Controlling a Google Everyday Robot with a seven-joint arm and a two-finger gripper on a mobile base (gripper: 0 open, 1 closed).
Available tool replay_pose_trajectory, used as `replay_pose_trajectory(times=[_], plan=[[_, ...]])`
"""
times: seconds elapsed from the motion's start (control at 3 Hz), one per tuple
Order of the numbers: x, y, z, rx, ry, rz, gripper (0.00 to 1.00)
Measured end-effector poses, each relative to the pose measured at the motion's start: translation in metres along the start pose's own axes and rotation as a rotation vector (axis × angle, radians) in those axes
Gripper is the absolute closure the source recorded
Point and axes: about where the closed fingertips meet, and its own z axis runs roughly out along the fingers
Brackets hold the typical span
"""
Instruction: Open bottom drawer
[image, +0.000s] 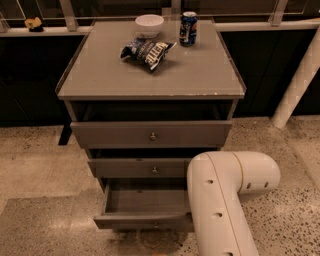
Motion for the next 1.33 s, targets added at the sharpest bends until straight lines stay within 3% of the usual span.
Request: replay_pose_trajectory(times=[1.0, 1.33], plan=[[0.002, 0.016, -0.002, -0.015, -0.020, 0.001, 1.00], [0.005, 0.032, -0.005, -0.031, -0.037, 0.020, 1.00]])
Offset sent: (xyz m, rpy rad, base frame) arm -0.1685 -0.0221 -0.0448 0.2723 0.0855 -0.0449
